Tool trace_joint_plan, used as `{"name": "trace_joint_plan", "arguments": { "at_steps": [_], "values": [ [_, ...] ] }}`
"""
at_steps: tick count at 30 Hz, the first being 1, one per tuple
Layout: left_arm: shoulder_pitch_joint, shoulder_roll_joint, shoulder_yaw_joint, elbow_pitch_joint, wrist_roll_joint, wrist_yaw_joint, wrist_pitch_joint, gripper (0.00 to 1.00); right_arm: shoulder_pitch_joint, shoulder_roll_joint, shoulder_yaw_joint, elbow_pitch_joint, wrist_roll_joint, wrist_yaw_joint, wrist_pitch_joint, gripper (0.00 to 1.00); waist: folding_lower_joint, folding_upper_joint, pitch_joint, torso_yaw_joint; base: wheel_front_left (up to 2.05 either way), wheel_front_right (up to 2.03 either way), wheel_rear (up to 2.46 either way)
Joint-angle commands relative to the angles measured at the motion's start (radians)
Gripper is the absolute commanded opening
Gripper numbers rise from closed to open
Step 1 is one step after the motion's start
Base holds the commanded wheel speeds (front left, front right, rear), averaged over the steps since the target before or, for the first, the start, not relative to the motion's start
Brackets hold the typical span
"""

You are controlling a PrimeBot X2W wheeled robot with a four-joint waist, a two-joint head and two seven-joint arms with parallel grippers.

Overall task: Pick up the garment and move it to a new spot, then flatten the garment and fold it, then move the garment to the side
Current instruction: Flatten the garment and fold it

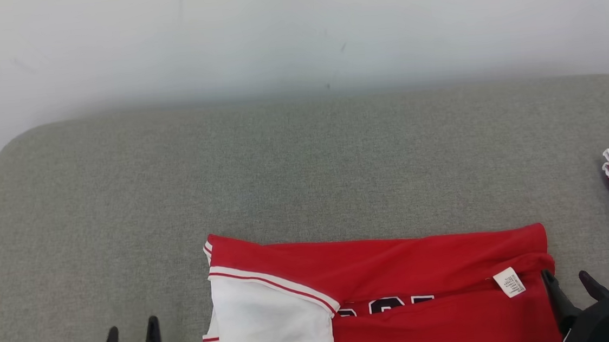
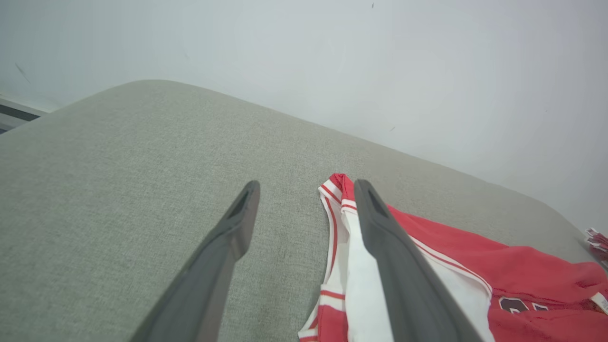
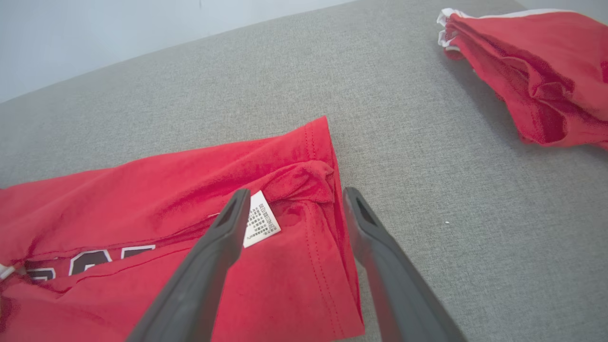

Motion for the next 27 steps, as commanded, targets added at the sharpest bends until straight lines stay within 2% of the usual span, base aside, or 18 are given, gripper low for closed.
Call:
{"name": "trace_joint_plan", "arguments": {
  "at_steps": [1, 9, 11, 19, 27],
  "values": [
    [0.016, -0.013, 0.020, -0.018, 0.028, -0.004, -0.004, 1.00, 0.014, 0.010, -0.011, -0.008, 0.010, -0.002, -0.014, 1.00, 0.0001, 0.0000, -0.014, -0.006, 0.00, 0.00, 0.00],
    [0.060, -0.079, 0.115, -0.136, 0.263, -0.021, -0.004, 1.00, 0.047, 0.074, -0.074, -0.003, 0.003, -0.002, -0.111, 1.00, 0.0001, 0.0000, -0.053, -0.017, 0.00, 0.00, 0.00],
    [0.071, -0.108, 0.144, -0.144, 0.309, -0.025, -0.004, 1.00, 0.049, 0.086, -0.074, 0.008, -0.010, -0.002, -0.167, 1.00, 0.0001, 0.0000, -0.062, -0.020, 0.00, 0.00, 0.00],
    [0.088, -0.149, 0.201, -0.094, 0.363, -0.052, -0.004, 1.00, 0.027, 0.094, -0.046, 0.076, -0.063, -0.002, -0.277, 1.00, 0.0001, 0.0000, -0.075, -0.035, 0.00, 0.00, 0.00],
    [0.083, -0.172, 0.210, -0.071, 0.386, -0.074, -0.004, 1.00, -0.064, 0.070, -0.035, 0.181, -0.094, -0.002, -0.273, 1.00, 0.0001, 0.0000, -0.060, -0.034, 0.00, 0.00, 0.00]
  ]
}}
